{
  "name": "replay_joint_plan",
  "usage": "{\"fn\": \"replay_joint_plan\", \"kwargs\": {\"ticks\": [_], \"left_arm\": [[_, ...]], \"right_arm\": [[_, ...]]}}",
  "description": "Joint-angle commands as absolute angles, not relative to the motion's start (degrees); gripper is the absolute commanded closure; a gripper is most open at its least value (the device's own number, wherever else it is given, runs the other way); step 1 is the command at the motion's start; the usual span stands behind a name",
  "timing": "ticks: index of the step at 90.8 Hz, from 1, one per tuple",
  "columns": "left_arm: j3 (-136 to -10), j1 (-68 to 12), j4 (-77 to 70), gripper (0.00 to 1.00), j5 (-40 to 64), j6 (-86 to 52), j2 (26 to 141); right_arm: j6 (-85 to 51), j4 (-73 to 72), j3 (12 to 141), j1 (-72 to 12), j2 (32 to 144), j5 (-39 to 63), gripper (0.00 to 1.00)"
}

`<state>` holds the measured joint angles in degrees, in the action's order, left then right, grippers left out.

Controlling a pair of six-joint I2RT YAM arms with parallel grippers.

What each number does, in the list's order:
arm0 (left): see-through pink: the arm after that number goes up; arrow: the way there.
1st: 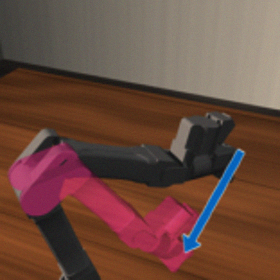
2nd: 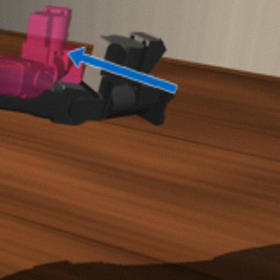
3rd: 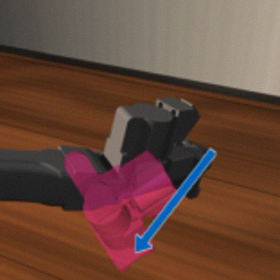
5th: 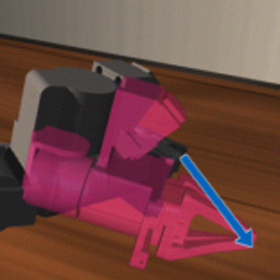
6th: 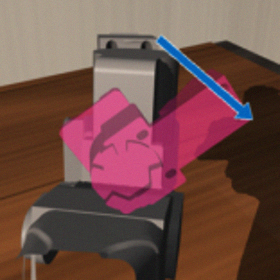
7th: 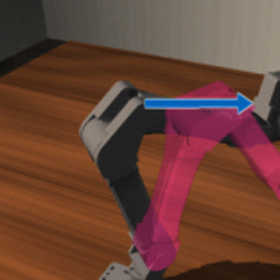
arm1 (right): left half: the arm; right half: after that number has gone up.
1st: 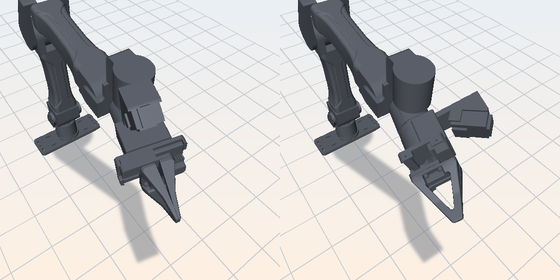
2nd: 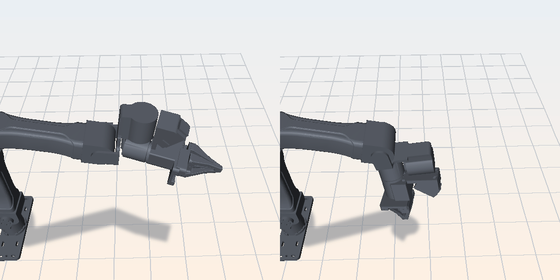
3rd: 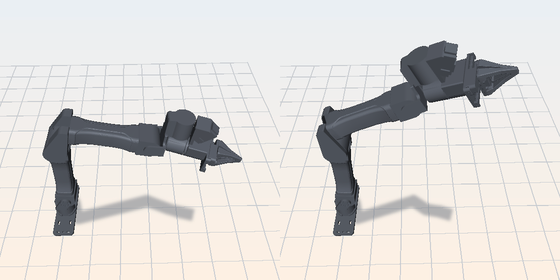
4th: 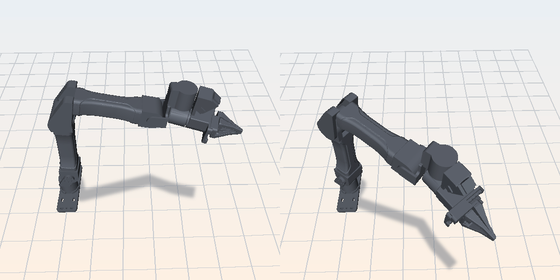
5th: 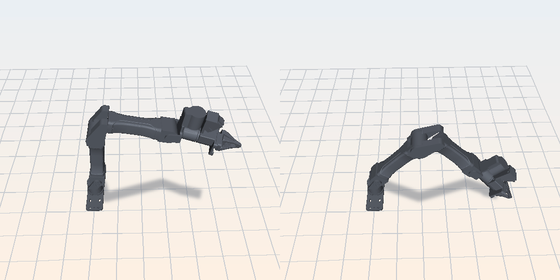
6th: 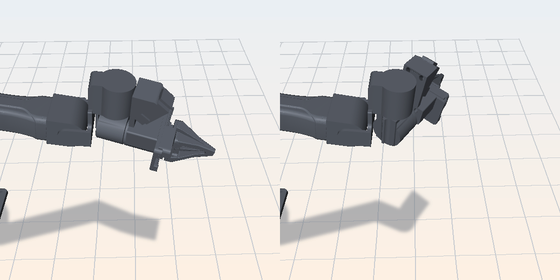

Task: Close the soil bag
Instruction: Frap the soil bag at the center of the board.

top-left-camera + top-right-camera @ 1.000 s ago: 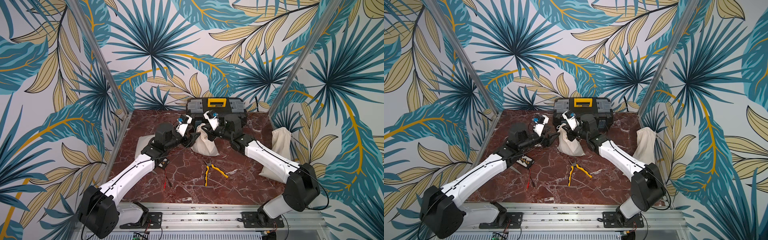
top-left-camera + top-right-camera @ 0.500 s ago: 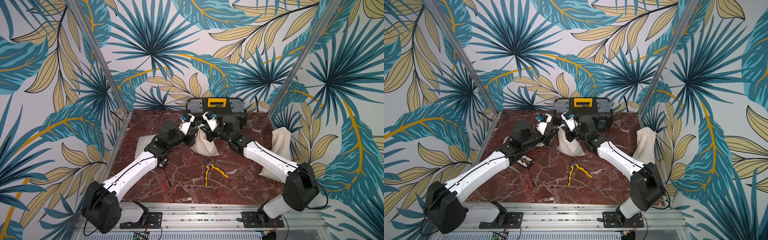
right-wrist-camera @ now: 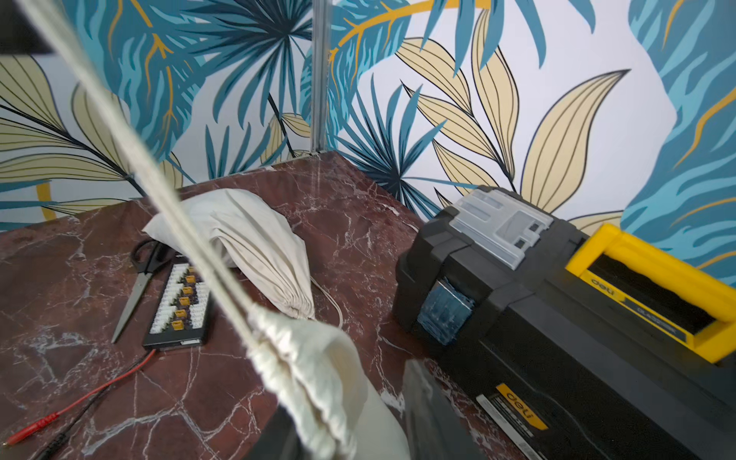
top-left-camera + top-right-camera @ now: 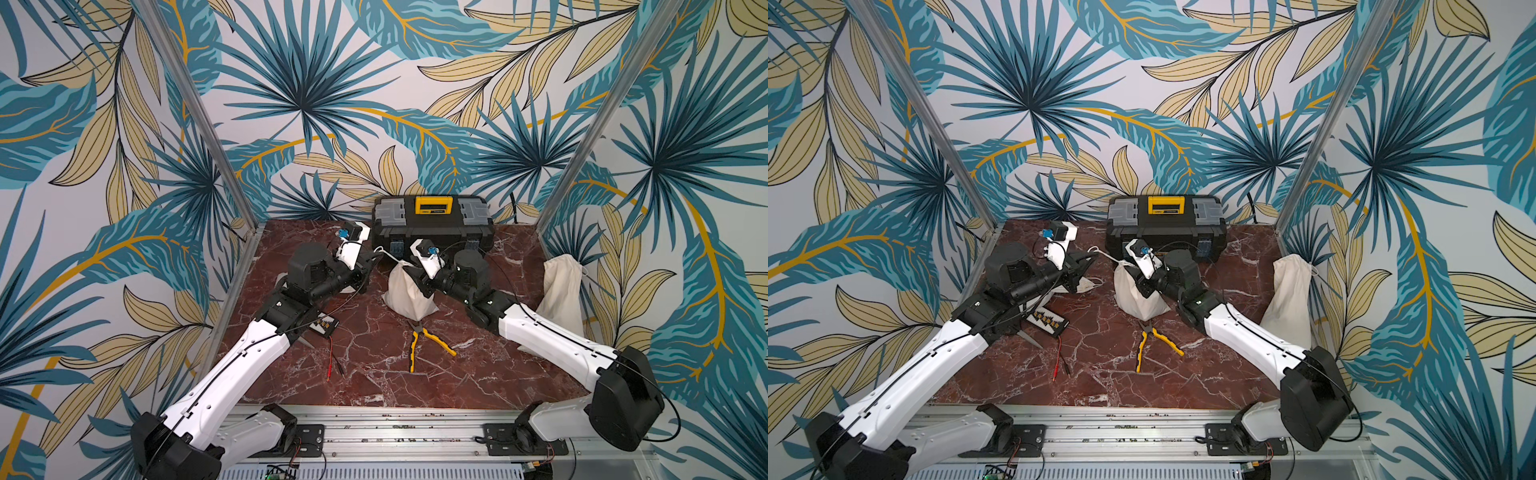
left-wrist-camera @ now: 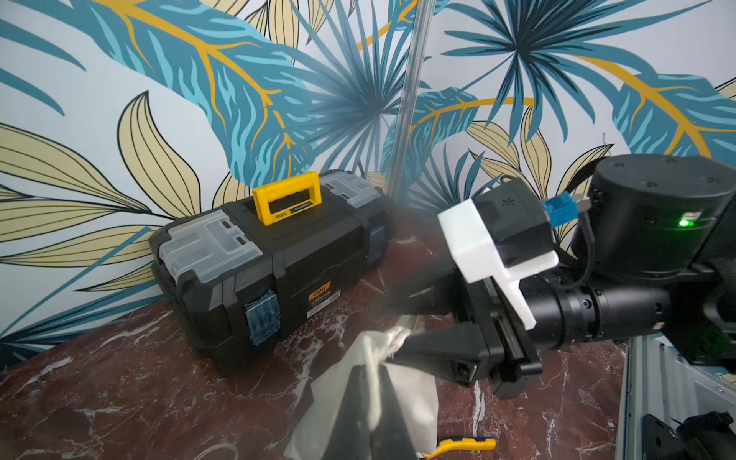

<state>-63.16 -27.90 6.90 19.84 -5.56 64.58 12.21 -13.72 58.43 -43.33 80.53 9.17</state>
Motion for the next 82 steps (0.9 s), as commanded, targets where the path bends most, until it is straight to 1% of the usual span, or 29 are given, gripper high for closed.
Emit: {"fn": "replay_joint_plan", "kwargs": {"ticks": [1, 5, 9, 23, 30, 37, 40, 47, 53, 61, 67, 76, 82], "left_arm": [[-65.63, -28.4, 7.01, 1.0, 21.69, -6.22, 64.31], [-65.96, -28.55, 7.06, 1.0, 21.93, -6.28, 64.33], [-66.17, -28.76, 7.11, 1.0, 22.06, -6.33, 64.34], [-66.86, -28.83, 7.43, 1.0, 21.45, -6.16, 64.23], [-66.8, -28.75, 7.45, 1.0, 21.16, -6.15, 64.27], [-66.92, -28.82, 7.33, 1.0, 21.32, -6.14, 64.25], [-66.95, -28.76, 7.26, 1.0, 21.4, -6.23, 64.17], [-66.8, -28.83, 7.3, 1.0, 20.26, -6.21, 63.22], [-66.91, -28.69, 8.62, 1.0, 15.86, -5.99, 61.91], [-67.25, -26.85, 11.02, 1.0, 10.49, -6.46, 59.63], [-66.8, -23.57, 11.56, 1.0, 8.12, -8.19, 57.54], [-65.37, -19.16, 10.13, 1.0, 6.0, -10.6, 54.07], [-64.94, -17.07, 9.58, 1.0, 4.72, -11.52, 52.11]], "right_arm": [[14.54, -18.02, 62.24, -44.47, 81.39, 12.42, 0.45], [15.06, -17.44, 63.99, -44.86, 82.48, 13.1, 0.41], [15.38, -16.94, 65.36, -44.91, 83.6, 13.61, 0.39], [15.58, -16.14, 67.9, -47.01, 85.61, 17.14, 0.37], [15.27, -16.13, 68.09, -47.45, 85.94, 18.87, 0.33], [14.77, -16.05, 68.75, -47.78, 86.69, 19.83, 0.33], [14.5, -16.0, 69.07, -47.87, 87.15, 19.29, 0.38], [13.9, -15.59, 69.26, -47.82, 87.77, 14.74, 0.6], [14.41, -13.7, 68.37, -47.69, 87.53, 9.44, 0.78], [15.95, -8.39, 64.93, -46.96, 86.01, -0.04, 0.9], [14.94, -5.8, 59.36, -44.69, 83.08, -5.2, 0.94], [10.15, -3.45, 50.34, -37.55, 78.15, -9.51, 0.94], [6.12, -0.82, 46.54, -33.02, 75.62, -12.68, 0.93]]}}
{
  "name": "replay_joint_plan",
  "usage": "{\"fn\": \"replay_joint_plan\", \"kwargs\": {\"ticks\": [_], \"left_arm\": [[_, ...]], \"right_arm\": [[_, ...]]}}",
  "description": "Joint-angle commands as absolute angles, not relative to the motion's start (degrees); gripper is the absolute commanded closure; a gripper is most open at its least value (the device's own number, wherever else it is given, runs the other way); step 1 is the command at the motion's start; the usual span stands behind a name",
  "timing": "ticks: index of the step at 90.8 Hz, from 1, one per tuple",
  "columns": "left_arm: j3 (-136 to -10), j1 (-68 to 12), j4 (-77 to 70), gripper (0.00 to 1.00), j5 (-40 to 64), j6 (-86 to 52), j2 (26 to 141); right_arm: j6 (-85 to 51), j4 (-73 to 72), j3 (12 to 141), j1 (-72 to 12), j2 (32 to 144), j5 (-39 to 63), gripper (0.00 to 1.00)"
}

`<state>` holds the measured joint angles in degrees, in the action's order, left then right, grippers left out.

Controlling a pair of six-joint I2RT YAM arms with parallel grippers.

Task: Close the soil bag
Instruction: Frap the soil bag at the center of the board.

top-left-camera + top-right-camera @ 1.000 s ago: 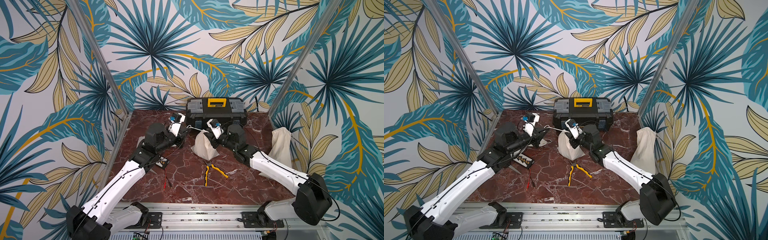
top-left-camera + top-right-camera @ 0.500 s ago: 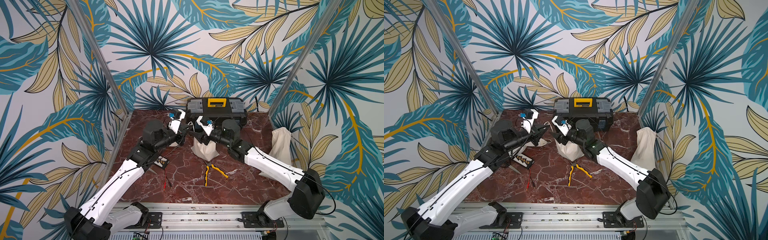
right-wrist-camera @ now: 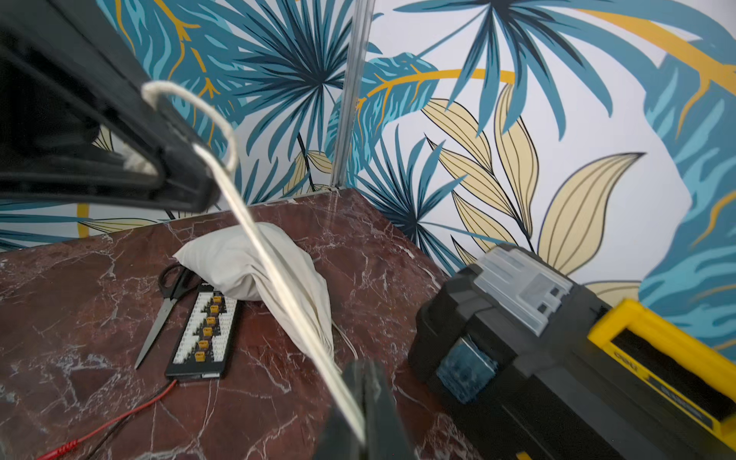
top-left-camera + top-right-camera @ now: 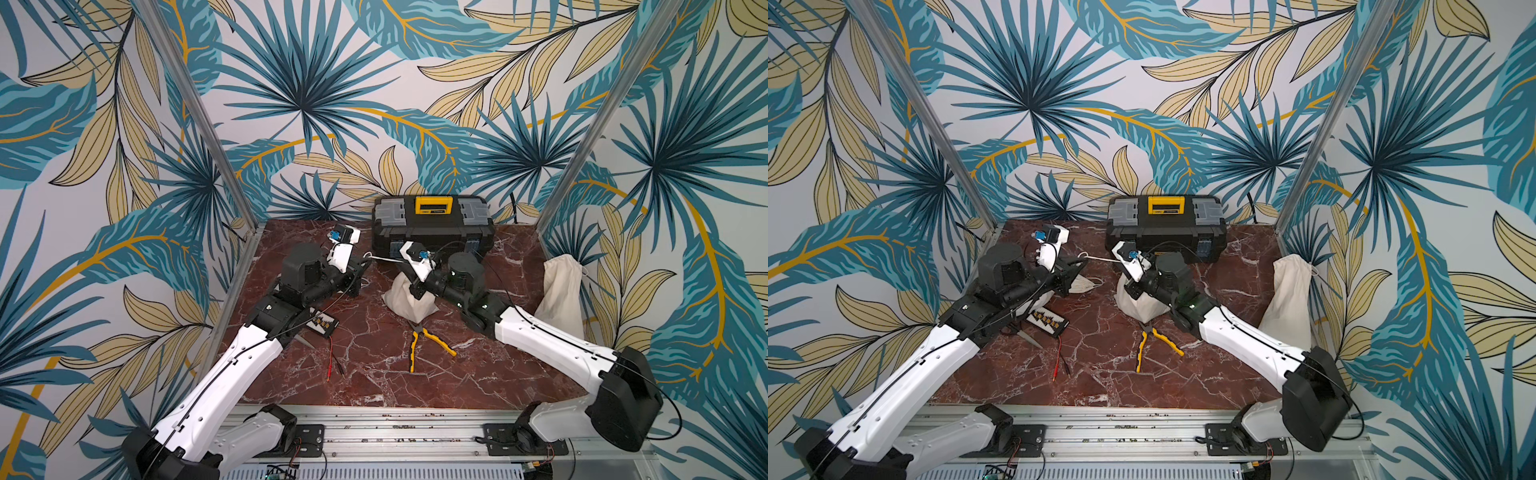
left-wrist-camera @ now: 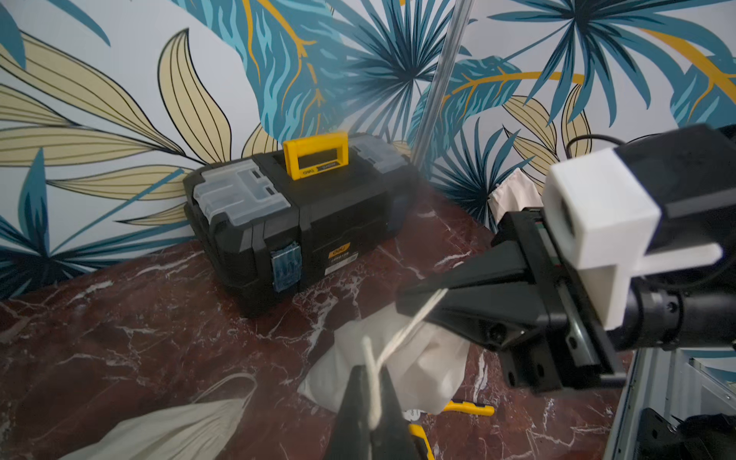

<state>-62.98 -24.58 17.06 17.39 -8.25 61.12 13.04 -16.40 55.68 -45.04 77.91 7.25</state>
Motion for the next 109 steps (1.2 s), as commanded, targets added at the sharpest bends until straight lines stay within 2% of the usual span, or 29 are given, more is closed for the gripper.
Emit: {"fn": "replay_joint_plan", "kwargs": {"ticks": [1, 18, 35, 39, 41, 42, 43, 45, 57, 67, 78, 86, 92, 99, 109], "left_arm": [[-64.9, -16.66, 9.45, 1.0, 4.6, -11.65, 51.81], [-65.64, -11.61, 9.16, 1.0, 5.63, -13.88, 49.04], [-65.32, -9.56, 9.93, 1.0, 5.34, -14.45, 48.95], [-64.99, -9.44, 9.43, 1.0, 5.79, -14.72, 49.36], [-65.0, -9.41, 9.06, 1.0, 6.37, -14.82, 49.67], [-65.02, -9.45, 8.92, 1.0, 6.79, -14.84, 49.93], [-65.03, -9.43, 8.77, 1.0, 7.22, -14.89, 50.32], [-65.1, -9.43, 8.39, 1.0, 8.53, -14.82, 50.99], [-66.5, -9.43, 5.75, 1.0, 18.42, -16.23, 56.88], [-65.34, -9.43, 4.68, 1.0, 17.38, -16.37, 58.17], [-63.26, -9.48, 4.08, 1.0, 19.75, -16.68, 57.8], [-61.06, -11.2, 3.74, 1.0, 24.88, -17.6, 56.95], [-59.75, -14.48, 3.93, 1.0, 24.5, -17.32, 56.2], [-59.97, -19.36, 4.79, 1.0, 22.87, -15.88, 56.49], [-61.25, -22.16, 4.9, 1.0, 23.92, -16.12, 57.76]], "right_arm": [[5.48, -0.32, 46.03, -32.33, 75.34, -13.15, 0.93], [0.18, 5.0, 42.45, -25.25, 74.64, -21.88, 0.81], [-3.13, 3.03, 42.02, -20.16, 75.57, -23.34, 0.78], [-2.89, 1.84, 42.9, -19.88, 76.3, -22.22, 0.81], [-2.72, 1.14, 43.46, -19.87, 76.58, -21.49, 0.86], [-2.61, 0.53, 44.35, -19.86, 76.78, -20.75, 0.94], [-2.54, 0.26, 44.63, -19.86, 76.93, -20.48, 0.97], [-2.28, -0.51, 45.79, -19.84, 77.2, -19.95, 1.0], [1.16, -1.04, 55.45, -19.69, 78.84, -21.55, 1.0], [4.33, -0.78, 63.4, -19.5, 79.73, -21.95, 1.0], [5.6, -2.0, 62.5, -19.51, 80.5, -14.18, 1.0], [3.73, -6.19, 56.65, -20.04, 79.99, -5.47, 0.94], [3.3, -9.98, 51.15, -22.16, 78.78, -0.58, 0.87], [4.48, -14.6, 47.13, -25.96, 76.82, 0.42, 0.74], [6.87, -15.12, 47.73, -30.18, 74.81, 1.57, 0.56]]}}
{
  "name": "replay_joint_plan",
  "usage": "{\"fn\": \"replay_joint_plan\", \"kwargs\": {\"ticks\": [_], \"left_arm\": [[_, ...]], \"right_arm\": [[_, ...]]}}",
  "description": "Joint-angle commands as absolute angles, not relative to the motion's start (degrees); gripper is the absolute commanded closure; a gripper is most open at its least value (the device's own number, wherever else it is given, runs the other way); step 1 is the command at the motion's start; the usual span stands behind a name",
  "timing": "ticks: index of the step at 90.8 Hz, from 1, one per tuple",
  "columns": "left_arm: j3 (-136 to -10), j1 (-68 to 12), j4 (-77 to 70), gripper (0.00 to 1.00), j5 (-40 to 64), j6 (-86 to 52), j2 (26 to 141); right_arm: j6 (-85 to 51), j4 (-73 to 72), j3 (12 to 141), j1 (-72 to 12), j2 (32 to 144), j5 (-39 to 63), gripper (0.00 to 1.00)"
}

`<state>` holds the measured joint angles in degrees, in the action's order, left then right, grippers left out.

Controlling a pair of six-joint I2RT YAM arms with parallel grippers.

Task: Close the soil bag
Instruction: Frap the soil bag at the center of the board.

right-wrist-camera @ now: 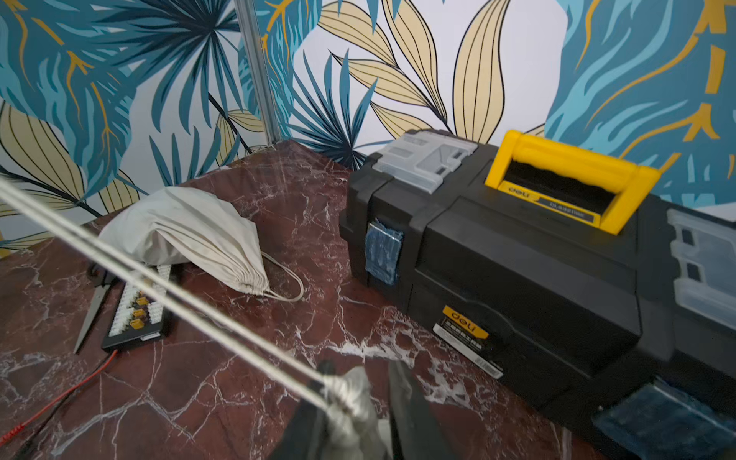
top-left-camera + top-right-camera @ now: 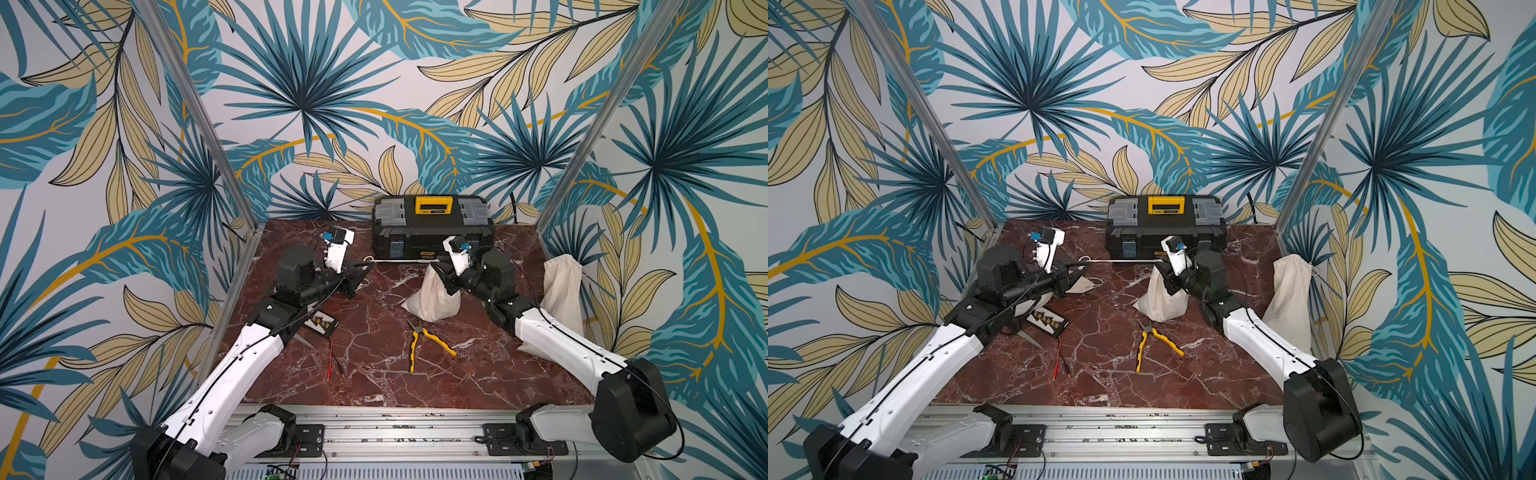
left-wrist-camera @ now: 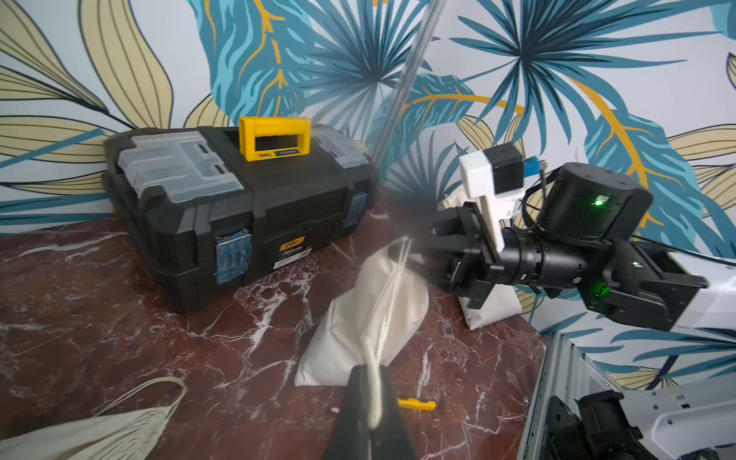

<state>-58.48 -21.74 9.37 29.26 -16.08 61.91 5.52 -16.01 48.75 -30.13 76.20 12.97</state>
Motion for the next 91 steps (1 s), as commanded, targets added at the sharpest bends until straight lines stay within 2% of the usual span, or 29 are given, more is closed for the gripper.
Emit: {"fn": "replay_joint_plan", "kwargs": {"ticks": [1, 11, 27, 41, 57, 60, 70, 76, 84, 91], "left_arm": [[-61.39, -22.24, 4.87, 1.0, 23.91, -16.19, 57.8], [-62.51, -22.91, 5.47, 1.0, 23.3, -16.13, 57.42], [-63.01, -23.47, 5.84, 1.0, 22.92, -16.02, 56.43], [-63.71, -23.71, 6.15, 1.0, 22.92, -15.95, 56.13], [-63.92, -23.68, 6.46, 1.0, 22.52, -15.67, 55.95], [-63.84, -23.68, 6.45, 1.0, 22.55, -15.69, 55.83], [-64.01, -23.66, 7.3, 1.0, 21.01, -15.17, 55.26], [-64.78, -23.59, 9.85, 1.0, 17.62, -14.36, 54.49], [-65.96, -23.21, 13.27, 1.0, 11.92, -13.32, 52.87], [-65.66, -21.69, 13.71, 1.0, 9.23, -13.49, 50.7]], "right_arm": [[7.26, -14.68, 48.25, -30.65, 74.76, 1.58, 0.55], [10.97, -9.95, 53.59, -34.2, 74.85, 1.77, 0.44], [12.79, -4.84, 62.22, -38.15, 78.54, 2.57, 0.43], [15.27, -2.62, 67.26, -40.97, 82.16, 2.91, 0.37], [17.09, -0.81, 71.34, -42.38, 84.98, 2.94, 0.37], [17.37, -0.18, 72.02, -42.53, 85.32, 3.18, 0.4], [18.01, 1.69, 73.17, -42.58, 85.83, 0.55, 0.65], [18.67, 2.74, 71.74, -42.45, 85.32, -2.75, 0.75], [19.31, 4.14, 68.06, -40.97, 83.19, -7.58, 0.84], [18.42, 6.23, 63.82, -37.26, 81.51, -8.8, 0.87]]}}
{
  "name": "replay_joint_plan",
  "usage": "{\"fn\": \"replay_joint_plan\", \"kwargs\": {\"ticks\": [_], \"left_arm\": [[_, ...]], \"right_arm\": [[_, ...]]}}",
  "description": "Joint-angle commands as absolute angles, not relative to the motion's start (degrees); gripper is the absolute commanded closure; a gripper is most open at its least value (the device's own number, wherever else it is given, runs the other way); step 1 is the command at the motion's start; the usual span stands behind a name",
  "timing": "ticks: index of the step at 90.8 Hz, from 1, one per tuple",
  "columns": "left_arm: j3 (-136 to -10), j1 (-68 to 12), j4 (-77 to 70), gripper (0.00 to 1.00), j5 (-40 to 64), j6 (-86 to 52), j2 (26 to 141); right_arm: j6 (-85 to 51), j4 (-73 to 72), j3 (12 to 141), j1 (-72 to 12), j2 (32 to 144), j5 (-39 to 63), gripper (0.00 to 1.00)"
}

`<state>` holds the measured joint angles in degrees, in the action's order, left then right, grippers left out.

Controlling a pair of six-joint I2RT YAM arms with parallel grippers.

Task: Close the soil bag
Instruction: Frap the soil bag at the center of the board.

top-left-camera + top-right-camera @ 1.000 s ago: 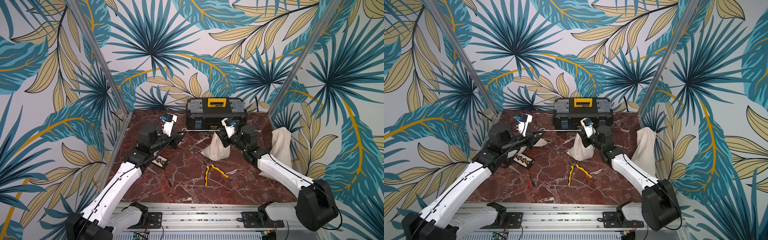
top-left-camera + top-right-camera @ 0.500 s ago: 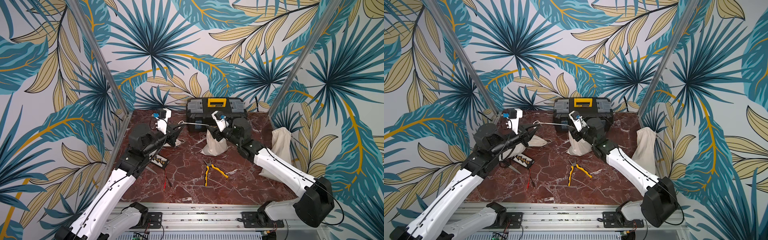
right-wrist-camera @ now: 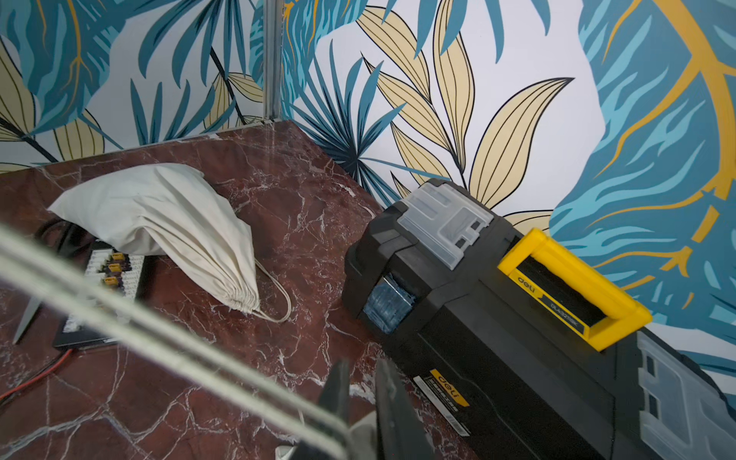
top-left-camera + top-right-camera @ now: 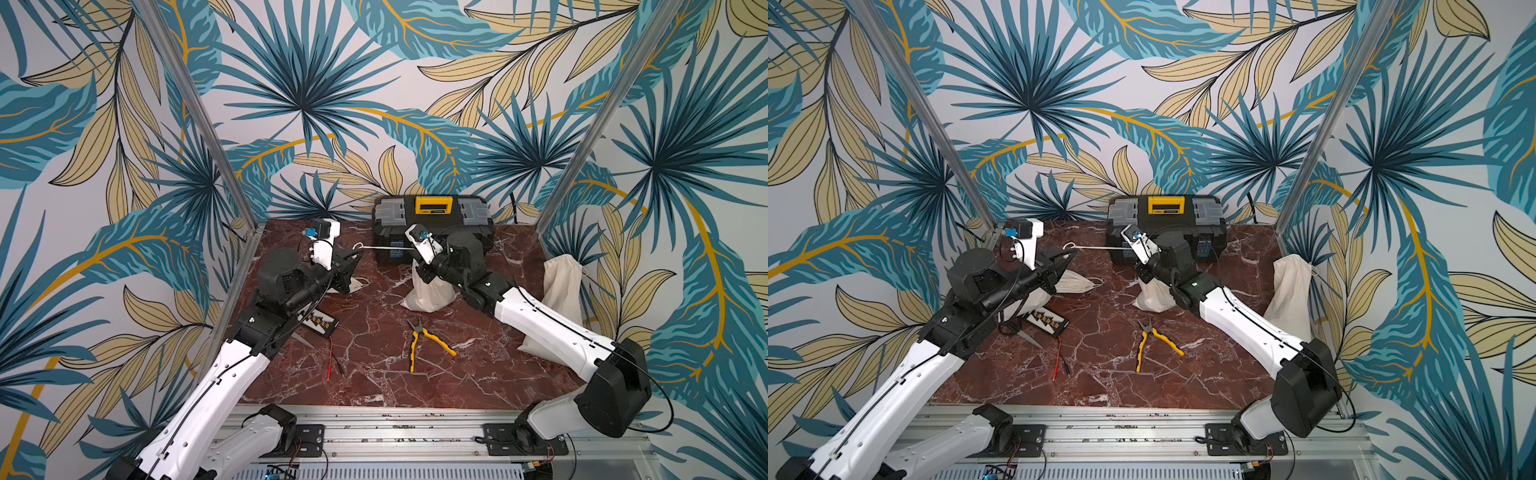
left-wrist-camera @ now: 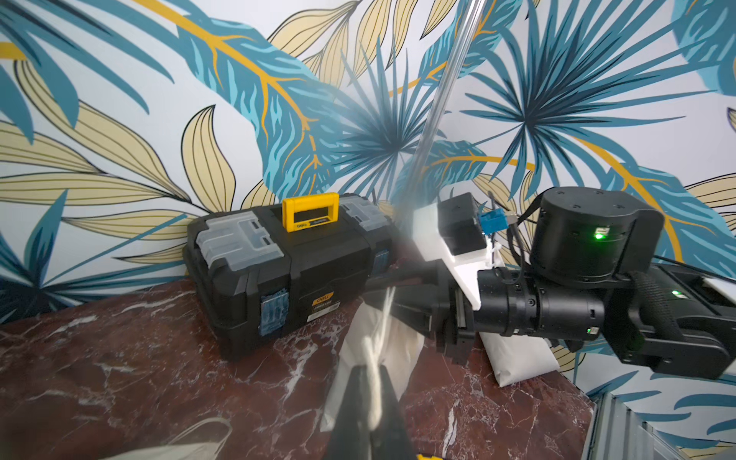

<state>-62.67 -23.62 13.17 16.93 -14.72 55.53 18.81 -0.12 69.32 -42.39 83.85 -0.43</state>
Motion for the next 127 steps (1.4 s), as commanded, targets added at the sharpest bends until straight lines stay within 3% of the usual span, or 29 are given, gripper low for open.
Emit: {"fn": "replay_joint_plan", "kwargs": {"ticks": [1, 21, 48, 60, 82, 108, 127], "left_arm": [[-65.62, -21.35, 13.71, 1.0, 9.14, -13.64, 50.31], [-65.03, -13.68, 13.14, 1.0, 9.44, -16.54, 46.23], [-64.03, -8.41, 11.26, 1.0, 7.6, -18.55, 45.42], [-62.76, -6.85, 9.93, 1.0, 9.52, -19.9, 47.13], [-62.14, -6.55, 10.11, 1.0, 10.23, -19.76, 48.01], [-62.15, 2.24, 12.37, 1.0, 9.59, -20.91, 46.93], [-61.24, 3.57, 12.66, 1.0, 10.37, -20.0, 49.65]], "right_arm": [[18.18, 6.5, 63.11, -36.56, 81.36, -8.88, 0.87], [14.7, 5.68, 50.76, -22.01, 79.53, -12.59, 0.84], [2.89, 6.43, 45.7, -10.47, 82.57, -18.43, 0.81], [1.9, 5.74, 44.65, -9.68, 81.55, -18.45, 0.81], [0.07, 3.71, 45.78, -9.67, 78.92, -14.06, 0.94], [-1.96, 2.37, 46.69, -4.44, 80.37, -19.12, 0.9], [-2.33, 1.45, 47.67, -2.95, 78.86, -15.42, 0.88]]}}
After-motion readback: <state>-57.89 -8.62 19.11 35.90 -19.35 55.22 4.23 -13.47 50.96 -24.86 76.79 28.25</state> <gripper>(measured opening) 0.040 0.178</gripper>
